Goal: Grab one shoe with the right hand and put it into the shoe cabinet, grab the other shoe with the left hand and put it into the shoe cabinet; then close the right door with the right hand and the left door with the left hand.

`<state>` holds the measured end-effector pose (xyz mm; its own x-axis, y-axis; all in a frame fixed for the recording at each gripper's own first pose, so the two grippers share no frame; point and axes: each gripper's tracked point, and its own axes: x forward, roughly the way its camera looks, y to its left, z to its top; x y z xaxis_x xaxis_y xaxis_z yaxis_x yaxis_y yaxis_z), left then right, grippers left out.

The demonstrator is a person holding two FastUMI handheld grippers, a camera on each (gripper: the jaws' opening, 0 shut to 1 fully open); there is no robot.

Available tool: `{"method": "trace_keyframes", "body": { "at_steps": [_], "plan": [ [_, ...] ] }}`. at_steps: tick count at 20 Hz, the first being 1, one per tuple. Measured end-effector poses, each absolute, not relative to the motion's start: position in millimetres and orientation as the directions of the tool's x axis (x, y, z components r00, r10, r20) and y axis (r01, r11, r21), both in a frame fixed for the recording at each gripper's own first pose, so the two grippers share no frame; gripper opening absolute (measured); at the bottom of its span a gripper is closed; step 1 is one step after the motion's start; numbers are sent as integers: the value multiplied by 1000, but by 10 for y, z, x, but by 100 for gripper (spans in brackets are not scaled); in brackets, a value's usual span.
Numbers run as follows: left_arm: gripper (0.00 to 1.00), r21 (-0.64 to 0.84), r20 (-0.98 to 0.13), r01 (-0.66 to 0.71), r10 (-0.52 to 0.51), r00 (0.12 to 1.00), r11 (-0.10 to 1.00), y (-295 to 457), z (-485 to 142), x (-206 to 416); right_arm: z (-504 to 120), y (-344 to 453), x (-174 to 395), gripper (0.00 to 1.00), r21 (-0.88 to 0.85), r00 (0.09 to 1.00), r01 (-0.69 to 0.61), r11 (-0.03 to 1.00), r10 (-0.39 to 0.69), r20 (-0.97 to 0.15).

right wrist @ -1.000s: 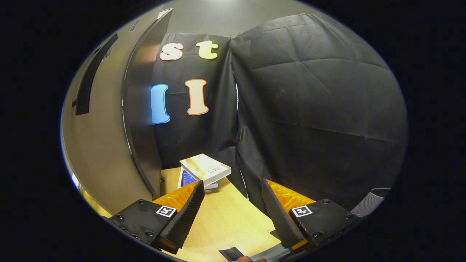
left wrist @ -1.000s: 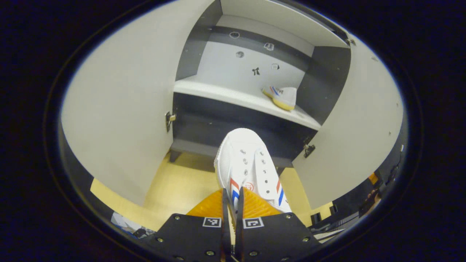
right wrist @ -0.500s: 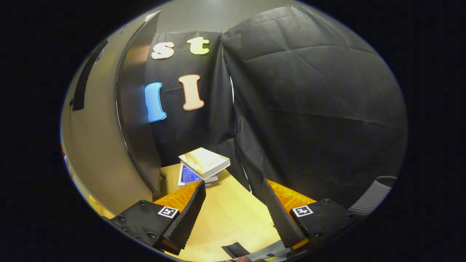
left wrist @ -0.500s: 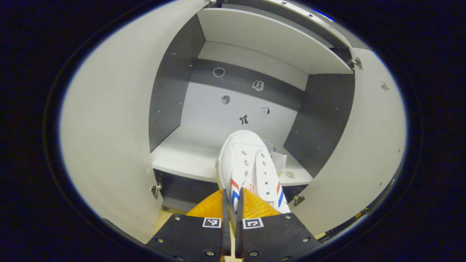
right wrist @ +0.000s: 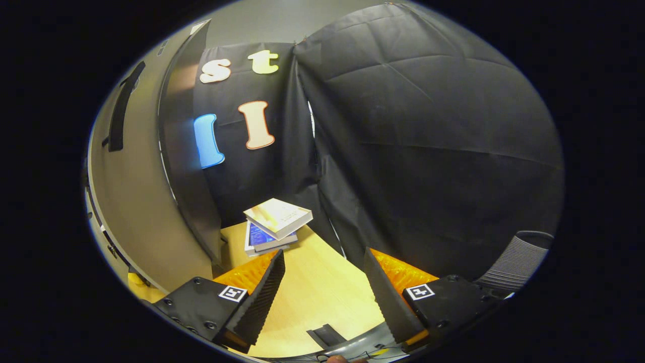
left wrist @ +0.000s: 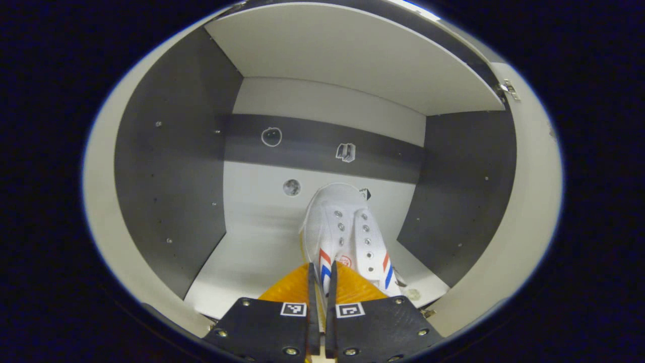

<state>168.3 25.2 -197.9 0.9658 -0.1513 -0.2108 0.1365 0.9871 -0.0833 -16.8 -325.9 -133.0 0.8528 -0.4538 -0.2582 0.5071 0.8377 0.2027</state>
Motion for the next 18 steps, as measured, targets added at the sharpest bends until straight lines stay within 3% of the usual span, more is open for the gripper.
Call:
{"method": "trace_keyframes", "body": {
  "at_steps": [18],
  "plan": [
    [8,-16,-354,59,-61,933,998,286,-2260,1653,-1191,-3504,-227,98,216,859,505,836,-462,-222]
  ]
}}
